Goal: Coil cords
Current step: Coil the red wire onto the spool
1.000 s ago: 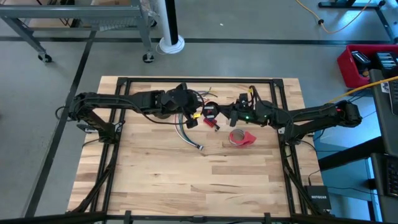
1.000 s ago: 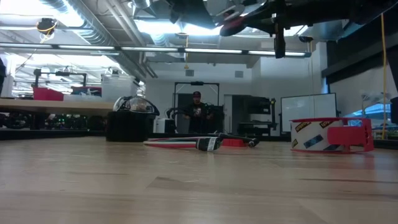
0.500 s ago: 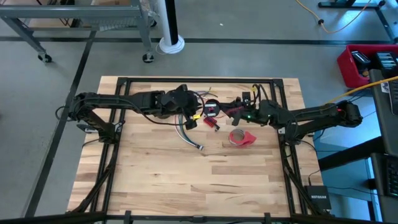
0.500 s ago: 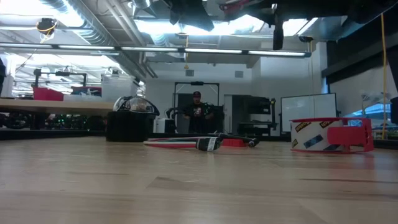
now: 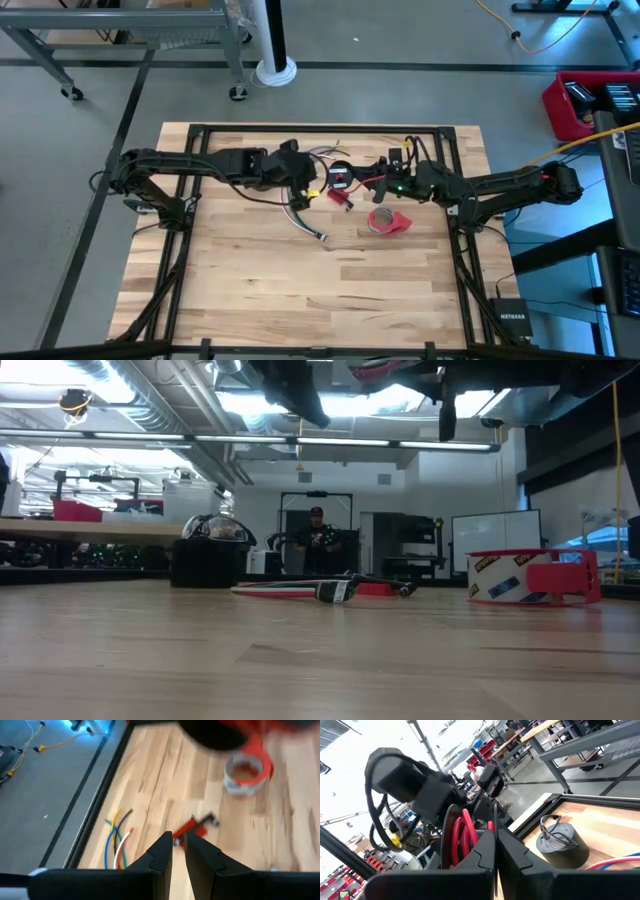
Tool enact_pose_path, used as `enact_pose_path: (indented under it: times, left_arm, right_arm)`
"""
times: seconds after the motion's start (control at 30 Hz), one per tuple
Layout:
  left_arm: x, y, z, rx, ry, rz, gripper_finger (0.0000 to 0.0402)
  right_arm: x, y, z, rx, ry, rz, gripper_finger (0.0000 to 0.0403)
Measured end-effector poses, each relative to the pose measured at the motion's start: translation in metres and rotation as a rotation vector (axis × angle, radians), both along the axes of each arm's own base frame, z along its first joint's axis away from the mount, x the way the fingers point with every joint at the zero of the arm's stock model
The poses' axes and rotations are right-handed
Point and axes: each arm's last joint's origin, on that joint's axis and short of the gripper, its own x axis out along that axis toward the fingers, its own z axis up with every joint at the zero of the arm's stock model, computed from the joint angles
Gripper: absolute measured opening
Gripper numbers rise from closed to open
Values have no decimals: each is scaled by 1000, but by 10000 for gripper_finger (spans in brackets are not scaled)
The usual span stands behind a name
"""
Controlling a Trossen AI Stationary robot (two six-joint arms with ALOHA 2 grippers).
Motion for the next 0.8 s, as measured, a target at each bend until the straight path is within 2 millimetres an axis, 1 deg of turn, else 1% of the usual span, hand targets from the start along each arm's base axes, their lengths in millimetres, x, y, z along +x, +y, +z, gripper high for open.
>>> enact_pose_path:
  times: [0.1,0.17,0.23,0.33,0.4,0.5,0.63,0.8]
  left_arm:
    - [-6,-2,-3,14,77,-21,43]
    - [-9,-4,-4,14,105,-29,43]
    - [-11,-8,-2,14,107,-45,43]
    - [-9,-16,5,-23,39,-111,43]
    - [-3,-22,11,-62,-53,-173,43]
    - [15,-29,12,-75,-174,-270,43]
    - [36,-31,-2,-7,-198,-325,43]
    - [58,-23,-14,61,-262,-327,43]
  right_arm:
    - [0,0,-2,0,17,5,7]
    - [0,0,-6,2,63,12,7]
    - [1,0,-13,6,139,13,7]
    - [0,0,-24,11,251,-9,7]
    - [-1,-1,-28,11,279,-49,7]
    - [1,-3,-29,-10,286,-94,7]
    - [4,-3,-32,-20,299,-100,7]
    - [4,-3,-33,-20,301,-88,7]
